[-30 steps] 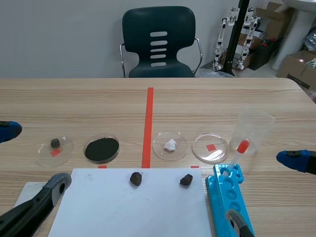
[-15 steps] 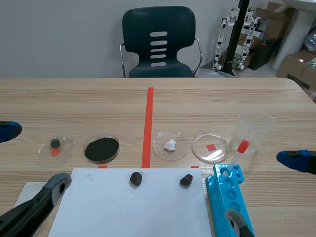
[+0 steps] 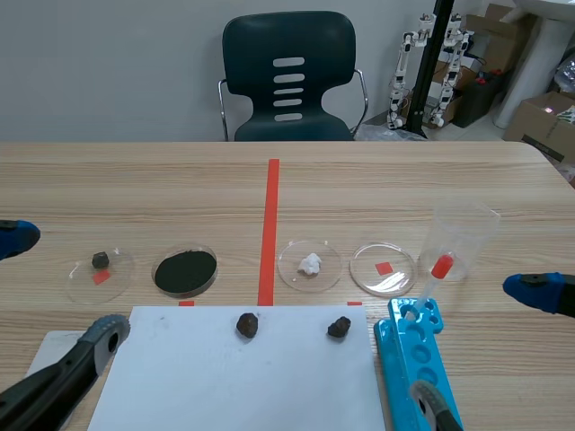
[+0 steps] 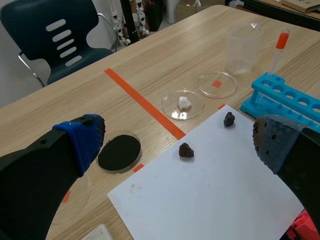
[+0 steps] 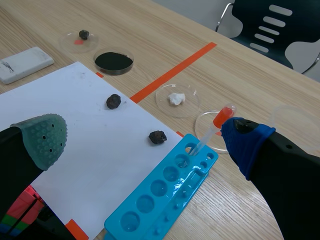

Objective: Return to the home posture

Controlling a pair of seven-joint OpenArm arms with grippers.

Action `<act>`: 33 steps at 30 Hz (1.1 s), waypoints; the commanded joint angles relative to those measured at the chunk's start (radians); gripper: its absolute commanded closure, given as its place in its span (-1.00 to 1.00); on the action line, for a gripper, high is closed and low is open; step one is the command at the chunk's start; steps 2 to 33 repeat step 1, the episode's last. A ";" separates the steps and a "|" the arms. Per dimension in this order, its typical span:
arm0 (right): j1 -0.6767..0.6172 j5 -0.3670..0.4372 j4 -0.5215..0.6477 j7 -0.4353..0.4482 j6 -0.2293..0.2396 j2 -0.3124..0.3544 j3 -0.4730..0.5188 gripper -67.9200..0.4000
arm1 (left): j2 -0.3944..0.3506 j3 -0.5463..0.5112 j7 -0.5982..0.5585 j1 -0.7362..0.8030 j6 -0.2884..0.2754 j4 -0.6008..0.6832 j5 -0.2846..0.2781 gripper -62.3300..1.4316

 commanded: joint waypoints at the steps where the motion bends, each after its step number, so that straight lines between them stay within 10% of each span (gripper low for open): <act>1: 0.000 0.008 0.012 0.015 0.000 0.000 0.001 -0.92 | 0.002 0.000 -0.014 0.000 -0.002 0.012 -0.007 -1.00; 33: 0.000 0.008 0.012 0.015 0.000 0.000 0.001 -0.92 | 0.002 0.000 -0.014 0.000 -0.002 0.012 -0.007 -1.00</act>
